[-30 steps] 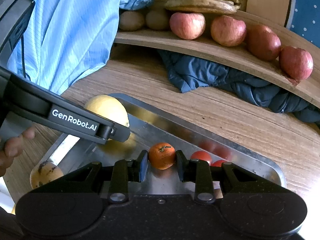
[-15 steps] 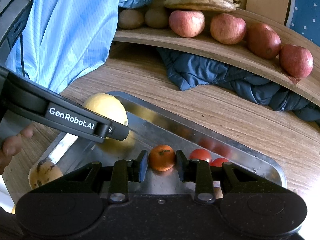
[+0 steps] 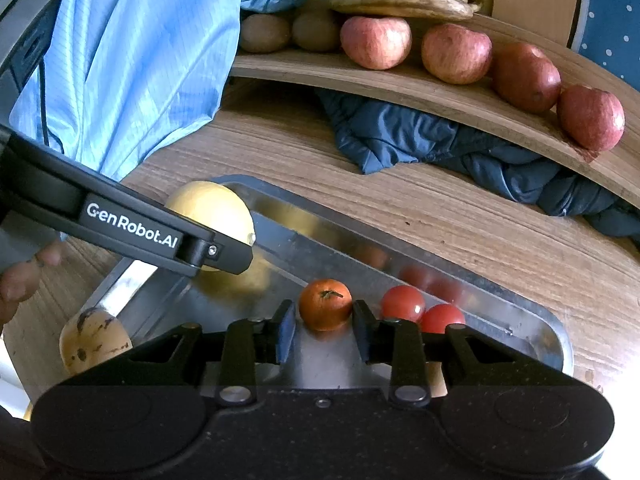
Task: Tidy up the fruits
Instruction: 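Open both tools to release the lemon and mandarin onto the tray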
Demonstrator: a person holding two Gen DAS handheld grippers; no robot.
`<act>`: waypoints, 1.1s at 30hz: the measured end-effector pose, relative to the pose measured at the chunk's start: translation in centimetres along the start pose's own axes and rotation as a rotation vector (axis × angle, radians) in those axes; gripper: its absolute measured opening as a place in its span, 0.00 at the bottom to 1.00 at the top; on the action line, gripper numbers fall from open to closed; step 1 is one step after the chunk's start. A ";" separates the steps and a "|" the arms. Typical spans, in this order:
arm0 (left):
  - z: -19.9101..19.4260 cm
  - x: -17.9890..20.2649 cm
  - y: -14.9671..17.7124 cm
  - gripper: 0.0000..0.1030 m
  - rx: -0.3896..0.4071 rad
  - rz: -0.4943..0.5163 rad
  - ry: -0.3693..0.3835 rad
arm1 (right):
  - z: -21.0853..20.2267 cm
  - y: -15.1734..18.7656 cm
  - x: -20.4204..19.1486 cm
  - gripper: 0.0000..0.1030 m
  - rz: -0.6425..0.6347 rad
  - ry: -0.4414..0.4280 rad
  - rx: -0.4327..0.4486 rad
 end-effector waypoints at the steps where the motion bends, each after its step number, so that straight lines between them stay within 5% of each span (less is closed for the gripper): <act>1: -0.1 0.0 0.1 0.65 -0.001 0.001 0.001 | -0.1 0.0 0.0 0.33 0.000 0.001 0.000; 33: -2.7 0.0 -0.8 0.86 0.033 0.058 0.050 | -3.2 -0.6 0.8 0.72 0.063 0.135 0.065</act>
Point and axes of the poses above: each gripper's, at about its wrist camera, not at the fingertips, and z roughly the way its jaws point, x to its right, y to its underside, the point moved 7 cm from there along z, roughly the way its jaws point, and after that the axes turned 7 degrees about x, right-handed, at the moved point
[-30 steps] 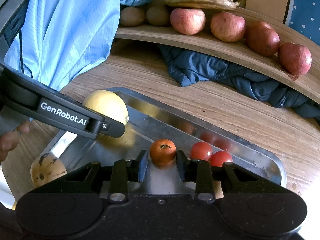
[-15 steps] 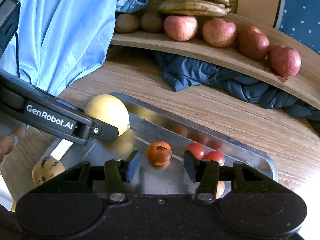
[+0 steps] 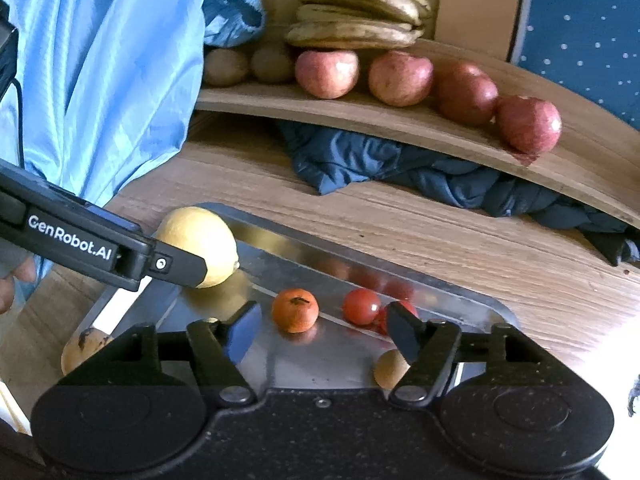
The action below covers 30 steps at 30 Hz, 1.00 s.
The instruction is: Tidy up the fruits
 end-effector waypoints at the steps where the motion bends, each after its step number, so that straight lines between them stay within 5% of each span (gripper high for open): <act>1: -0.1 0.1 0.0 0.87 0.002 0.004 0.005 | -0.1 -0.1 0.1 0.73 0.004 0.008 0.004; 12: -1.2 0.9 0.0 0.93 0.016 0.038 0.046 | -2.1 0.2 1.0 0.90 0.045 0.096 0.037; 30: -1.6 2.0 -1.0 0.99 0.063 0.069 0.053 | -5.4 0.5 3.0 0.99 0.123 0.222 0.088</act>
Point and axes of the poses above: each gripper's, at about its wrist camera, not at the fingertips, and z roughly the way its jaws point, x to its right, y to its underside, the point moved 7 cm from there along z, roughly the way its jaws point, and after that the axes turned 7 degrees about x, right-handed, at the moved point
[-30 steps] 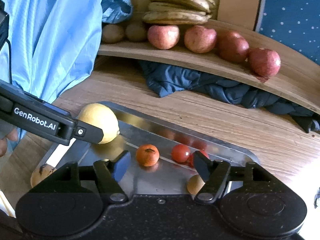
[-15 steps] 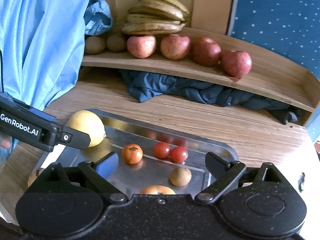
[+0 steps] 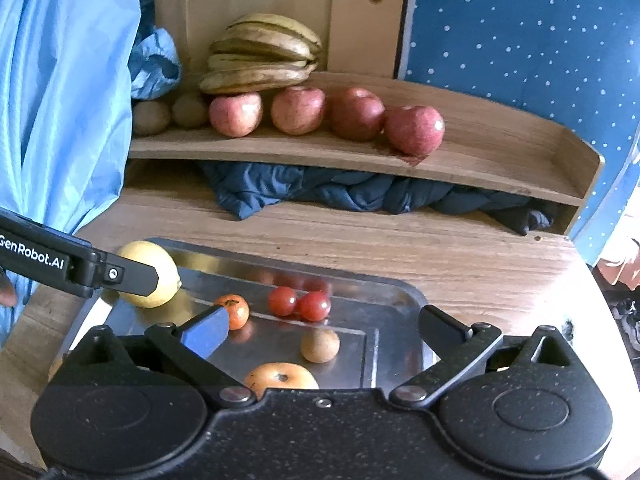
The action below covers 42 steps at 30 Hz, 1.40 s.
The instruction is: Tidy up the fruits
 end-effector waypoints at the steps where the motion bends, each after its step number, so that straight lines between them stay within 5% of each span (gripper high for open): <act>1: 0.0 0.1 -0.1 0.99 0.002 0.000 -0.001 | -0.1 -0.1 0.1 0.99 -0.001 0.002 0.005; 42: -5.8 4.4 3.4 1.00 0.094 -0.062 -0.127 | -6.7 1.8 3.4 0.99 -0.005 -0.075 0.096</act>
Point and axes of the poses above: each gripper's, at about its wrist camera, not at the fingertips, and z roughly the way its jaws point, x to its right, y to its underside, the point moved 7 cm from there along z, roughly the way its jaws point, and after that the axes turned 7 degrees about x, right-handed, at the moved point
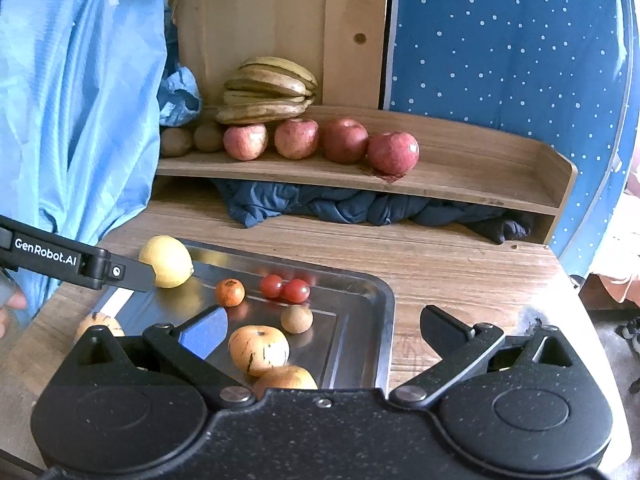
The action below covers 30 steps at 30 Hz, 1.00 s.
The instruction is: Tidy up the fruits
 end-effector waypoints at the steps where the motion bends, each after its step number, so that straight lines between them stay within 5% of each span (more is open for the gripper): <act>1: -0.3 0.0 0.1 1.00 0.006 0.001 -0.005 | -0.2 0.0 0.0 0.99 0.000 -0.003 0.004; 30: -5.3 -1.8 2.5 1.00 0.093 -0.023 -0.065 | -4.1 0.3 -1.5 0.99 0.021 -0.033 0.052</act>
Point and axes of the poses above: each gripper's, at about its wrist camera, not at the fingertips, and z roughly the way its jaws point, x to its right, y to its underside, the point moved 7 cm from there along z, roughly the way its jaws point, and after that the axes turned 7 degrees about x, right-handed, at the moved point
